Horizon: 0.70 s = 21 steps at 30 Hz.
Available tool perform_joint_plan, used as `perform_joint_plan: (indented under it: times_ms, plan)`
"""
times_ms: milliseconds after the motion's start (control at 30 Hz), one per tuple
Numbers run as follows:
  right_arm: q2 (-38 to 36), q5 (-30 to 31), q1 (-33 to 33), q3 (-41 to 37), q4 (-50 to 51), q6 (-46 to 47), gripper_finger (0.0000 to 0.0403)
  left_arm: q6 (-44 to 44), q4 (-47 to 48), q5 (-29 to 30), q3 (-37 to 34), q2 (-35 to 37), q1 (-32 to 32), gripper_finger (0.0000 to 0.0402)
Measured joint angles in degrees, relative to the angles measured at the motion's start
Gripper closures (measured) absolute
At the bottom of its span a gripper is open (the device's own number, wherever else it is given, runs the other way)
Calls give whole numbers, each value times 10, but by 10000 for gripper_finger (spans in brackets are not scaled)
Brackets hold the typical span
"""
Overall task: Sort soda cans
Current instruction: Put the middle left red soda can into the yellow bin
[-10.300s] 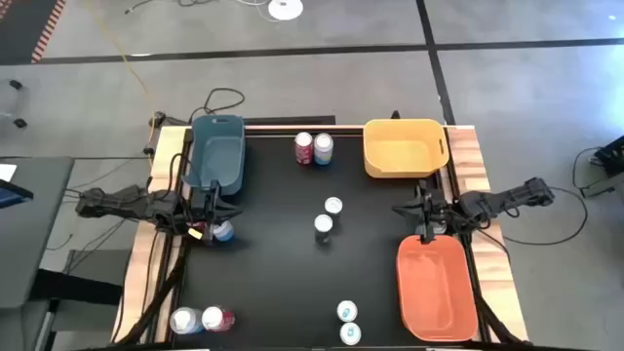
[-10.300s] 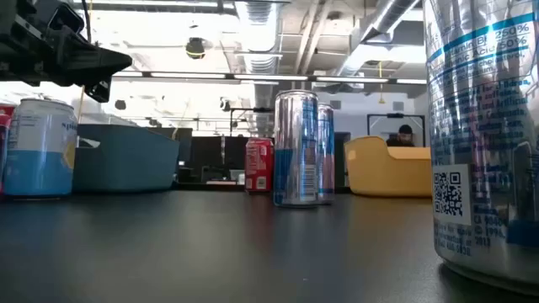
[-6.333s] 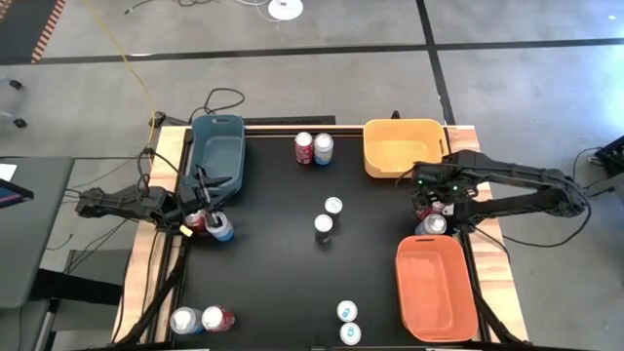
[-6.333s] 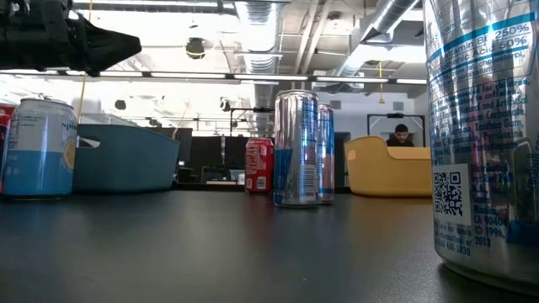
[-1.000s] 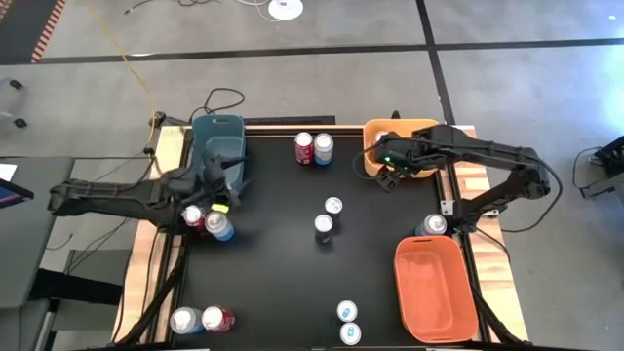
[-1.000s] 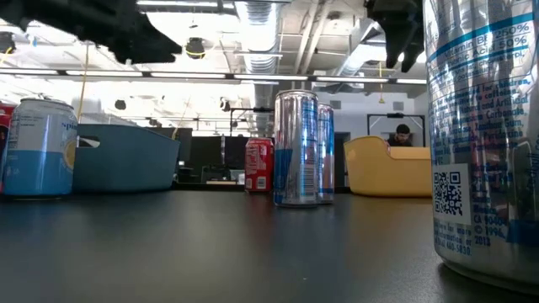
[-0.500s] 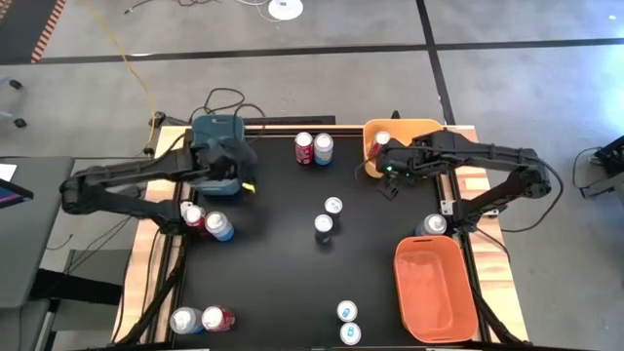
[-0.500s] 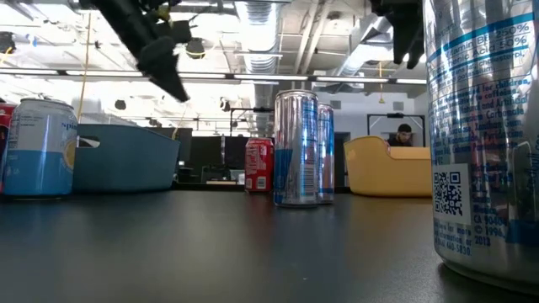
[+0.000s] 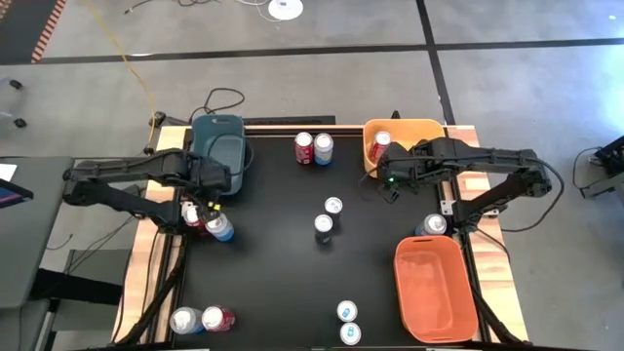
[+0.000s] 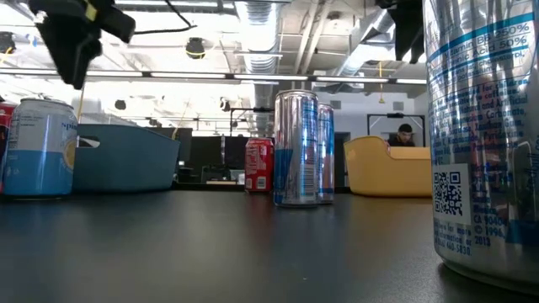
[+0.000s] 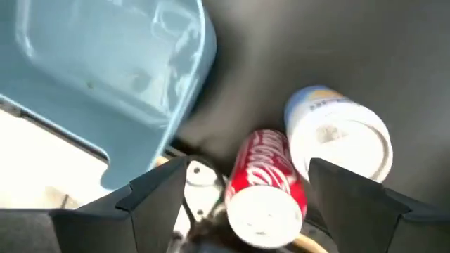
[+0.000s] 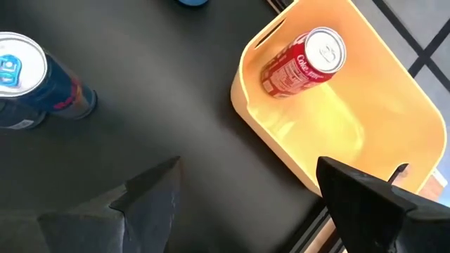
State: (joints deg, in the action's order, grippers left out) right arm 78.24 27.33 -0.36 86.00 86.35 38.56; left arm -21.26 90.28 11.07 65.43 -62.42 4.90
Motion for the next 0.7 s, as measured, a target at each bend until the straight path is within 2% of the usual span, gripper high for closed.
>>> perform_joint_plan:
  times_ms: [133, 400, 700]
  plan:
    - [0, 0, 14, 0, 2, 6, 59, -24, -10, -62, -16, 16, -21, 104]
    - [0, 17, 36, 0, 2, 20, 66, -74, -2, -74, -81, 22, -64, 104]
    - [0, 17, 61, 0, 2, 40, 82, -64, -1, -72, -143, 31, -75, 104]
